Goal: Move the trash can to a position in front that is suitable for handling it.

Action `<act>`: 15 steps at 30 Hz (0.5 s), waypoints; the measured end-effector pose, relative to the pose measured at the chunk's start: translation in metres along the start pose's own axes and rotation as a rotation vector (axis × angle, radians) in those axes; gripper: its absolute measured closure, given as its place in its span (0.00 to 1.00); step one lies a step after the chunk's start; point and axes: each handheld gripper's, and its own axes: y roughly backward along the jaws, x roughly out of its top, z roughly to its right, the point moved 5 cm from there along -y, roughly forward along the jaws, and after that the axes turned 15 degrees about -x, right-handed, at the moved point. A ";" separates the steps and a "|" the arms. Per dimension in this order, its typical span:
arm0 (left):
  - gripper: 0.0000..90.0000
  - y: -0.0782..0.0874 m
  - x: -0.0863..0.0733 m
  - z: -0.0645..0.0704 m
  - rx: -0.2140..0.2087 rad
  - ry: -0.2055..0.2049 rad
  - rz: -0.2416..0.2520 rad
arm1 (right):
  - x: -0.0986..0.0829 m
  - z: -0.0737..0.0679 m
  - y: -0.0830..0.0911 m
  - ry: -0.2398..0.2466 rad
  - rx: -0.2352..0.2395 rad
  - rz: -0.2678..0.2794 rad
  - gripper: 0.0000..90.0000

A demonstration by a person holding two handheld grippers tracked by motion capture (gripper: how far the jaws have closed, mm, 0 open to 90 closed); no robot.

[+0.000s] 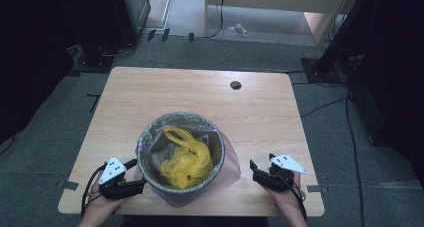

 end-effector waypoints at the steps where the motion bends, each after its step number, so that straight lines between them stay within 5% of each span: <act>1: 0.28 -0.001 0.001 0.000 0.001 -0.002 -0.001 | 0.001 -0.002 0.001 -0.009 0.008 0.001 0.28; 15: 0.28 -0.019 0.013 0.001 -0.021 0.017 0.020 | 0.018 -0.047 0.007 -0.022 0.102 0.019 0.28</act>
